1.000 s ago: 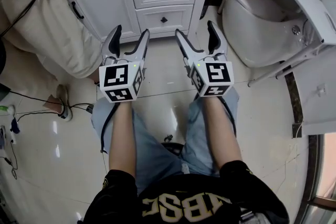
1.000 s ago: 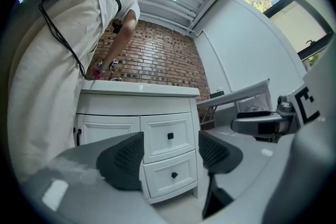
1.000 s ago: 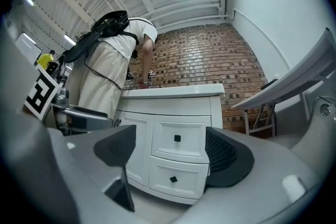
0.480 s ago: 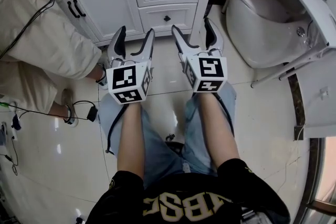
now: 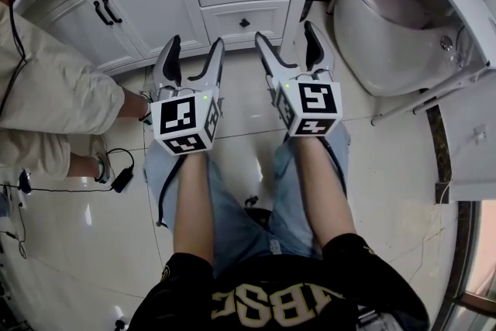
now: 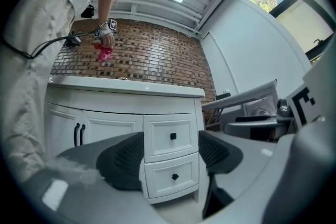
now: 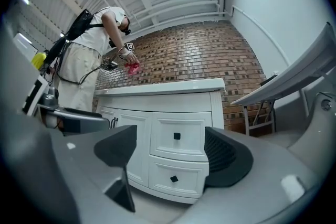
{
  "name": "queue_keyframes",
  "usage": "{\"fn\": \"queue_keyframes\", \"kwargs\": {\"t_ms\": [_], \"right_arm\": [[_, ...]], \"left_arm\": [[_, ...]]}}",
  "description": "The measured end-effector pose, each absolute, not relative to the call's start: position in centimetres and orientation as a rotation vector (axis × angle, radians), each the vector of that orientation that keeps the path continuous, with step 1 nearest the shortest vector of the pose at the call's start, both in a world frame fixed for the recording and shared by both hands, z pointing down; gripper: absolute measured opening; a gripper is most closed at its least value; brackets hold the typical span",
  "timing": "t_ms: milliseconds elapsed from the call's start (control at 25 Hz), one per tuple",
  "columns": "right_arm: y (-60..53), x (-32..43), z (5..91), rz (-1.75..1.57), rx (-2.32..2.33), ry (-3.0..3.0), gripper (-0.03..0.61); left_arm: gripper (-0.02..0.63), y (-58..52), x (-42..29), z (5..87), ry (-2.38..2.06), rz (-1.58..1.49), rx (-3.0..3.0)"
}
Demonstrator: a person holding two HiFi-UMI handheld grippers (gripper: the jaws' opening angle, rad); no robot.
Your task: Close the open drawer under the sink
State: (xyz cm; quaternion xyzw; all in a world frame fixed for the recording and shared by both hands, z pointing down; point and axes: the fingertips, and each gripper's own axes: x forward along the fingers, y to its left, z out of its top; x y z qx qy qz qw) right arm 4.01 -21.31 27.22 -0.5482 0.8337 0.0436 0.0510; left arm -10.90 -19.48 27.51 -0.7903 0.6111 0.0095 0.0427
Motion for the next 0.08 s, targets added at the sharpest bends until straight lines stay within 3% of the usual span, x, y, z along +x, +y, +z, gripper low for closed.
{"fn": "queue_keyframes", "kwargs": {"t_ms": [80], "right_arm": [[-21.35,4.04,27.33,0.13,-1.668,2.537,0.397]], "left_arm": [[0.328,-19.51,-10.91,27.6,1.869,0.03,-2.418]]}}
